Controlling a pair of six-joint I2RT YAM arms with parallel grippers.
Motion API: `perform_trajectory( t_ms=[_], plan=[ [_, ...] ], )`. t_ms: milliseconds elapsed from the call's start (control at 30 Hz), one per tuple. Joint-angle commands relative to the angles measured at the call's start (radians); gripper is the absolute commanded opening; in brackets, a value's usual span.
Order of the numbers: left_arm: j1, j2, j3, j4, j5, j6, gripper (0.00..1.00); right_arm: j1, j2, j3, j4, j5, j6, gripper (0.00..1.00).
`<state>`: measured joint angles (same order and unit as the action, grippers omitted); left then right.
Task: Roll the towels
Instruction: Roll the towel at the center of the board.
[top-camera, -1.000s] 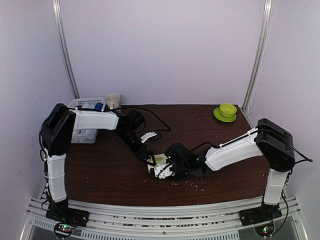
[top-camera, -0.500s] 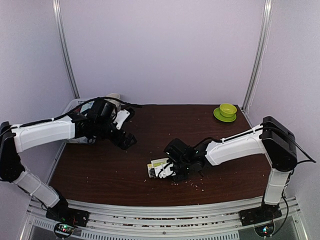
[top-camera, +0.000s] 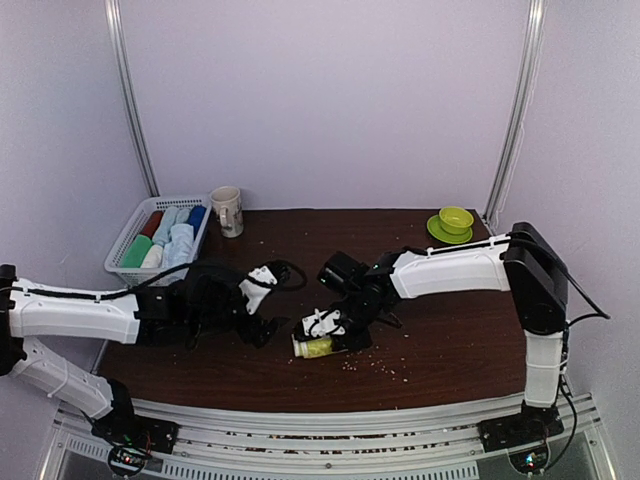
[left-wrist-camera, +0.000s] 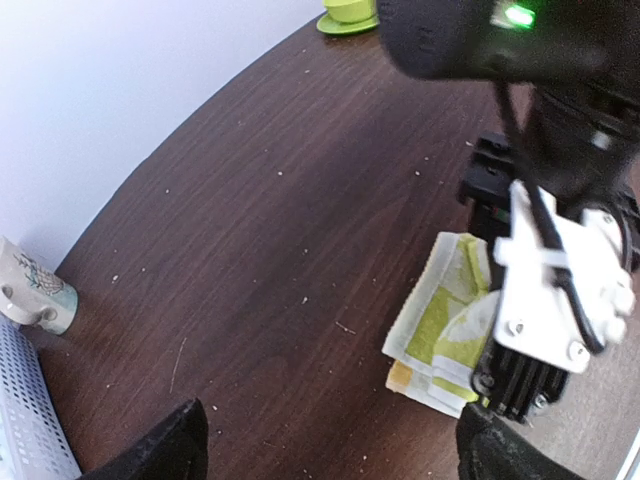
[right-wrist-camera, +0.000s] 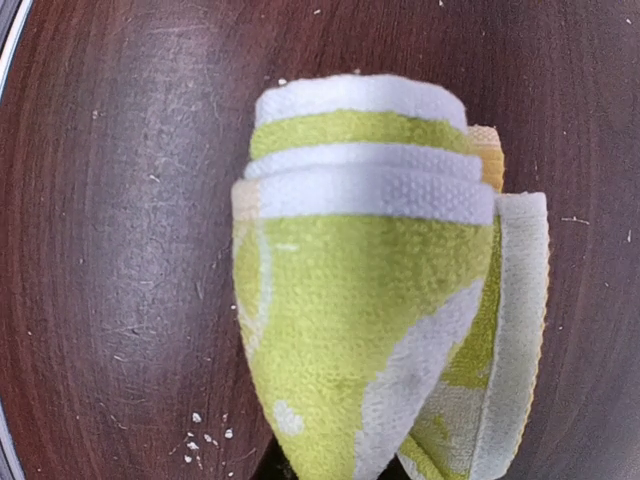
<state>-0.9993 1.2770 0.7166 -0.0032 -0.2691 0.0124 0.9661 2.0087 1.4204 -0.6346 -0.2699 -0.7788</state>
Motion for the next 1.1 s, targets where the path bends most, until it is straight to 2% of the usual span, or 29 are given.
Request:
perform_trajectory(
  t_ms=[0, 67, 167, 267, 400, 600, 800, 1067],
  plan=[
    [-0.046, -0.118, -0.165, 0.291, -0.067, 0.061, 0.85, -0.027, 0.099, 0.092, -0.228, -0.114, 0.016, 0.00],
    [-0.079, -0.176, -0.243, 0.364, -0.056, 0.088, 0.87, -0.045, 0.136, 0.139, -0.278, -0.143, 0.016, 0.00],
    [-0.105, -0.204, -0.293, 0.396, -0.020, 0.115, 0.98, -0.064, 0.172, 0.193, -0.317, -0.188, 0.016, 0.00],
    [-0.135, -0.174, -0.296, 0.394, -0.008, 0.141, 0.98, -0.075, 0.222, 0.257, -0.362, -0.194, 0.016, 0.00],
    [-0.190, -0.068, -0.268, 0.404, -0.026, 0.180, 0.98, -0.087, 0.279, 0.321, -0.393, -0.179, 0.065, 0.00],
    [-0.276, 0.177, -0.158, 0.373, -0.138, 0.240, 0.92, -0.098, 0.331, 0.367, -0.396, -0.175, 0.104, 0.00],
    [-0.294, 0.319, -0.078, 0.412, -0.198, 0.278, 0.93, -0.098, 0.336, 0.363, -0.402, -0.175, 0.103, 0.00],
    [-0.292, 0.454, 0.021, 0.372, -0.253, 0.330, 0.91, -0.097, 0.332, 0.352, -0.427, -0.190, 0.072, 0.00]
  ],
)
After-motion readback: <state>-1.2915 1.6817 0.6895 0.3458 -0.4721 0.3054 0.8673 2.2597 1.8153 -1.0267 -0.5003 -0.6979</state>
